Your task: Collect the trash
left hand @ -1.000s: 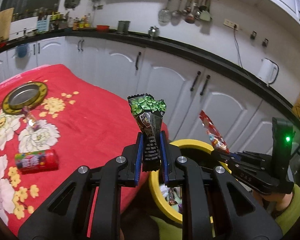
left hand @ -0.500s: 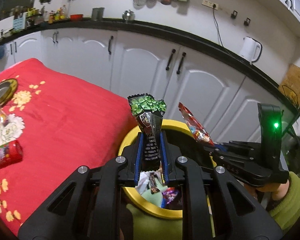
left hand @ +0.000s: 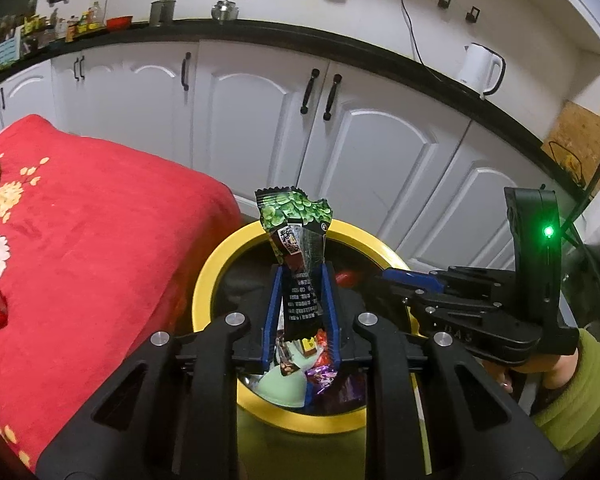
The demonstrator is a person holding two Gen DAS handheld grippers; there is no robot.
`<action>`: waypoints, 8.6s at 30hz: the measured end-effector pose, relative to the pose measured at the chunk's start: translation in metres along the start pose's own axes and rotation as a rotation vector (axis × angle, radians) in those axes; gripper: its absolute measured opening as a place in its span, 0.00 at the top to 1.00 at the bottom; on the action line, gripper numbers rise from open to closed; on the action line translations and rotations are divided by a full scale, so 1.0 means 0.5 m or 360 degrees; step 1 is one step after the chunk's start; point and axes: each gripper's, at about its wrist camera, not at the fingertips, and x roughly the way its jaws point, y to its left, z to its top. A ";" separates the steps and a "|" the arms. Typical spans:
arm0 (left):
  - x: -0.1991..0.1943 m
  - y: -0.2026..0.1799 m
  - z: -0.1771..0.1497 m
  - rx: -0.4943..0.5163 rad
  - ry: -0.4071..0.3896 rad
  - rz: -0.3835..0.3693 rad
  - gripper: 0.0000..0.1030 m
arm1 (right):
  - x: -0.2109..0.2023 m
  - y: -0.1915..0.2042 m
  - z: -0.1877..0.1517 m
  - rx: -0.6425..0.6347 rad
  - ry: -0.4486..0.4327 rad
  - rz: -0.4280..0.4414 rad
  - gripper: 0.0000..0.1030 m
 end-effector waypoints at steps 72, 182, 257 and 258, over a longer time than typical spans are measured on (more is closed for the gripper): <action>-0.241 0.437 -0.123 -0.1296 -0.0284 0.0683 0.20 | 0.118 0.434 0.306 -0.0524 -0.0164 0.0521 0.47; -0.012 -0.029 0.106 -0.0109 -0.0204 0.0071 0.77 | -0.088 -0.033 0.046 0.0045 -0.0254 0.0105 0.87; -0.363 0.153 -0.109 -0.0166 -0.0465 0.0829 0.11 | -0.160 0.350 -0.028 -0.0370 -0.0900 -0.0141 0.06; -0.372 0.154 -0.118 -0.0164 -0.0490 0.0838 0.11 | -0.161 0.361 -0.038 -0.0388 -0.0938 -0.0153 0.06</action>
